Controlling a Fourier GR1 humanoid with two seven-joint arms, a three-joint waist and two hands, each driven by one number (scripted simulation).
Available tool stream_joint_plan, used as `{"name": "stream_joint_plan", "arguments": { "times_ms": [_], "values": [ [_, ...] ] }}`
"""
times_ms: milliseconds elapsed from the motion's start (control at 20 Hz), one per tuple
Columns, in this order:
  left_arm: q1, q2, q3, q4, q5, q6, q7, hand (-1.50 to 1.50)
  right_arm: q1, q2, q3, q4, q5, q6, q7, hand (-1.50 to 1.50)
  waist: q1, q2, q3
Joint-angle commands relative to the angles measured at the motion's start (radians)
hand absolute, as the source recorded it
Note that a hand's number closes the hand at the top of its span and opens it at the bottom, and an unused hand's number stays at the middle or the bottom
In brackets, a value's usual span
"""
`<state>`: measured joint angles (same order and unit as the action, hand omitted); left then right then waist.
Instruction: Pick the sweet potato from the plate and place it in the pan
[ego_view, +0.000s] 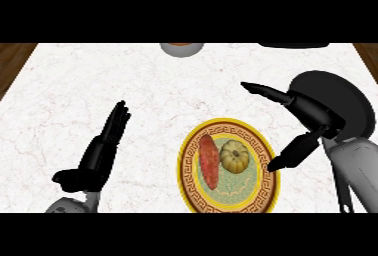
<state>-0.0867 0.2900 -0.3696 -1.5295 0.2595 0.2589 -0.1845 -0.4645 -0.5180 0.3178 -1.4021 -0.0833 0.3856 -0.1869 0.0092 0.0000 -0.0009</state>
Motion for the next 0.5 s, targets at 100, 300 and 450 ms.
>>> {"name": "stream_joint_plan", "arguments": {
  "times_ms": [100,300,450],
  "values": [
    [0.014,0.001,-0.001,-0.042,-0.004,-0.006,0.028,0.00,-0.064,0.018,0.177,-0.037,0.205,0.024,0.130,-1.50,0.006,-0.003,0.000],
    [0.016,-0.016,0.015,-0.013,-0.003,-0.016,-0.003,0.00,-0.170,0.094,0.256,-0.012,0.284,0.067,0.239,-1.50,0.011,0.001,0.000],
    [0.039,-0.034,-0.002,-0.019,-0.035,0.000,-0.005,0.00,-0.114,0.070,0.302,0.002,0.383,0.077,0.197,-1.50,0.000,0.000,0.001]
  ]
}}
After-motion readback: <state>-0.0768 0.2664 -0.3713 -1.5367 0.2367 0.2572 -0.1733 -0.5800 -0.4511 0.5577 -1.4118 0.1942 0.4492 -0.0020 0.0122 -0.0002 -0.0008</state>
